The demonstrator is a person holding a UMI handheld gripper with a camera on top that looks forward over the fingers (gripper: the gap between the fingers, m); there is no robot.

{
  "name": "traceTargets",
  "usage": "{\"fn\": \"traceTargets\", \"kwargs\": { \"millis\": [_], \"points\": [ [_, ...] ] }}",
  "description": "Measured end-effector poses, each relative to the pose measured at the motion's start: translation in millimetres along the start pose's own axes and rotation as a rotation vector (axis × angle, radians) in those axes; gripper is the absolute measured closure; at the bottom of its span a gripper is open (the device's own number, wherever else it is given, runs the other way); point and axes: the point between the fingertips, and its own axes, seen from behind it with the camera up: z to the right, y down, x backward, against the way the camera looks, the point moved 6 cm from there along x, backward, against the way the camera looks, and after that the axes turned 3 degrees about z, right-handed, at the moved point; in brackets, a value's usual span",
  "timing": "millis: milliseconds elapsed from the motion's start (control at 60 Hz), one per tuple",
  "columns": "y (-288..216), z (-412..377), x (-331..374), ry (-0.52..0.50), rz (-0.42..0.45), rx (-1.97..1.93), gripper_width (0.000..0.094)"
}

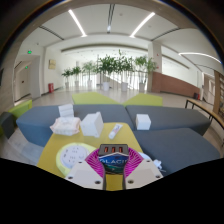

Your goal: Unplug charger

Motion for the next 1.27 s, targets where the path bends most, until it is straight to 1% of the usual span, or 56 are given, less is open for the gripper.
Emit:
{"fn": "traceTargets", "kwargs": {
  "millis": [67, 100, 133, 183, 233, 317, 350, 367, 383, 400, 417, 433, 450, 483, 500, 567, 717, 783, 883, 933, 1017, 1083, 1183, 1267],
  "points": [
    [44.6, 8.8, -9.2, 0.017, -0.106, -0.009, 0.0716],
    [64.4, 10.2, -21.0, 0.017, -0.138, -0.020, 0.0707],
    [73.8, 10.9, -16.2, 0.009, -0.163, -0.032, 0.0695],
    [86.4, 10.5, -19.0, 0.000, -0.201, -0.034, 0.0640],
    [84.4, 10.6, -24.3, -0.007, -0.170, -0.022, 0.0602],
    [85.8, 11.4, -26.4, 0.001, -0.206, 0.018, 0.0542],
    [85.6, 12.9, -26.7, 0.007, -0.226, 0.029, 0.0459],
    [84.8, 15.6, -26.4, 0.021, -0.234, 0.033, 0.0394],
    [83.6, 16.2, -25.9, 0.024, -0.238, 0.034, 0.0348],
    [81.1, 15.8, -21.7, 0.017, -0.246, 0.032, 0.0285],
    [82.1, 15.3, -21.5, 0.008, -0.250, 0.028, 0.0162],
    [81.2, 13.8, -19.7, -0.001, -0.255, 0.022, 0.0084],
    [78.3, 11.6, -16.4, -0.008, -0.261, 0.016, 0.0068],
    [77.3, 9.3, -11.6, -0.026, -0.268, 0.002, 0.0114],
    [74.4, 6.6, -6.3, -0.033, -0.274, -0.005, 0.0121],
    [64.8, 3.2, 12.3, -0.048, -0.273, -0.016, 0.0093],
    [46.2, -8.4, 73.4, -0.080, -0.257, -0.015, 0.0098],
    [43.1, -16.1, 99.1, -0.090, -0.252, -0.018, 0.0098],
    [42.1, -30.8, 135.0, -0.131, -0.245, -0.001, 0.0102],
    [42.0, -35.3, 150.5, -0.141, -0.241, 0.017, 0.0089],
    [42.1, -37.3, 162.9, -0.142, -0.217, 0.066, 0.0091],
    [44.3, -35.9, 171.3, -0.144, -0.219, 0.020, 0.0091],
    [52.2, -24.6, 167.8, -0.105, -0.199, 0.005, 0.0084],
    [66.2, -20.5, 167.4, -0.110, -0.217, 0.018, 0.0105]
  ]
}}
